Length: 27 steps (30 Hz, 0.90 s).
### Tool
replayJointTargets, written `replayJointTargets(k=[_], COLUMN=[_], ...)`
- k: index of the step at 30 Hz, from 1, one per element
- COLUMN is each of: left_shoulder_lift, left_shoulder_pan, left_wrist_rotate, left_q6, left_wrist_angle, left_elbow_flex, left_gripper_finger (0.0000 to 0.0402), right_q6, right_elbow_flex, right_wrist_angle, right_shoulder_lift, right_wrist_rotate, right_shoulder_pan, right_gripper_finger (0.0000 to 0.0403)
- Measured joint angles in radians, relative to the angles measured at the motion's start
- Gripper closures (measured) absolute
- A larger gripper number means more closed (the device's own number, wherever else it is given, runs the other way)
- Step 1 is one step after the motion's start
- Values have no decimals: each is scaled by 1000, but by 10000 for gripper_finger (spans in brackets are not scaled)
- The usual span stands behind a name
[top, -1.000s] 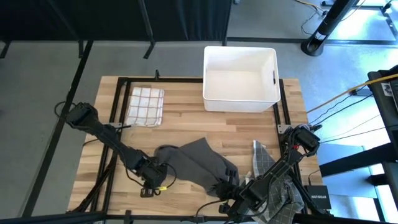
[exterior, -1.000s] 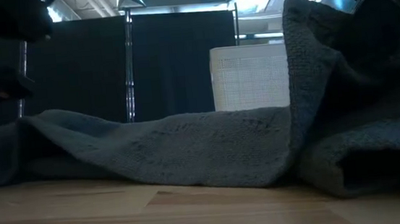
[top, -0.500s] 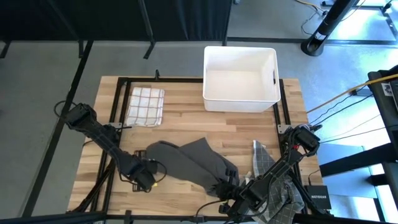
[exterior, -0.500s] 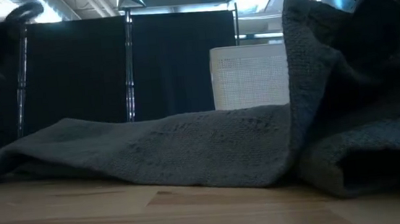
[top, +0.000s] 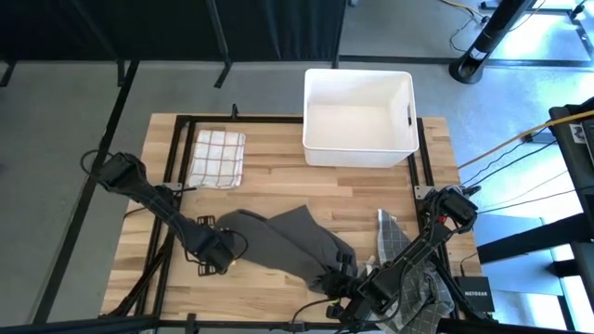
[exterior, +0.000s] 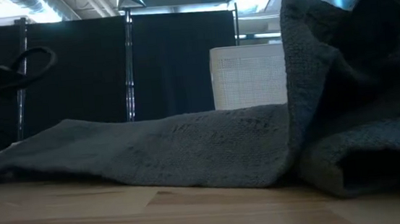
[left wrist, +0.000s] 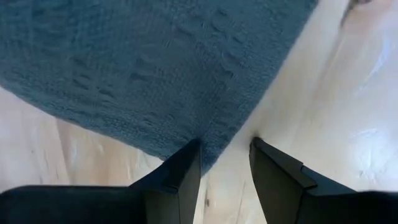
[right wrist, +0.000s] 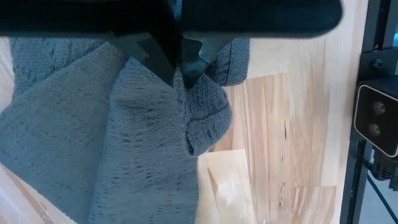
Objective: Fold towel
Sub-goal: Fold the grey towel and put beside the white towel
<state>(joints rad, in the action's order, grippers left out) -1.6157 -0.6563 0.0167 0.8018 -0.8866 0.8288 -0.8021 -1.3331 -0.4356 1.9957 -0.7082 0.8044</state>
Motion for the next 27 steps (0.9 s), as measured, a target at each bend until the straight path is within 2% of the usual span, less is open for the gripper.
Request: replayJointTargets(k=[6,8,10,13,15,20,24,27], left_shoulder_lift=[6,6,6,5,5,-8,-10,-8], left_shoulder_pan=[3,3,4,4,1,-45,-92,-127], left_wrist_rotate=[1,0,3,16,33,179,182,170], left_q6=[-23,-17,-14,3,32,160,190,160], left_wrist_angle=[56,63,68,64,60,-39,-88,-135], left_elbow_flex=[-59,-64,-65,-66,-67,-35,40,125], left_gripper_finger=[273,285,312,373,391,395,396,398], right_q6=[3,4,5,-4,-23,-54,-47,46], right_elbow_flex=[0,0,0,0,0,0,0,-33], right_wrist_angle=[0,0,0,1,2,47,63,36], right_shoulder_lift=[0,0,0,0,0,39,64,51], right_wrist_rotate=[0,3,5,18,44,121,214,194], right_shoulder_pan=[0,0,0,0,0,-12,-53,-61], right_gripper_finger=[398,398,398,398,398,397,398,399])
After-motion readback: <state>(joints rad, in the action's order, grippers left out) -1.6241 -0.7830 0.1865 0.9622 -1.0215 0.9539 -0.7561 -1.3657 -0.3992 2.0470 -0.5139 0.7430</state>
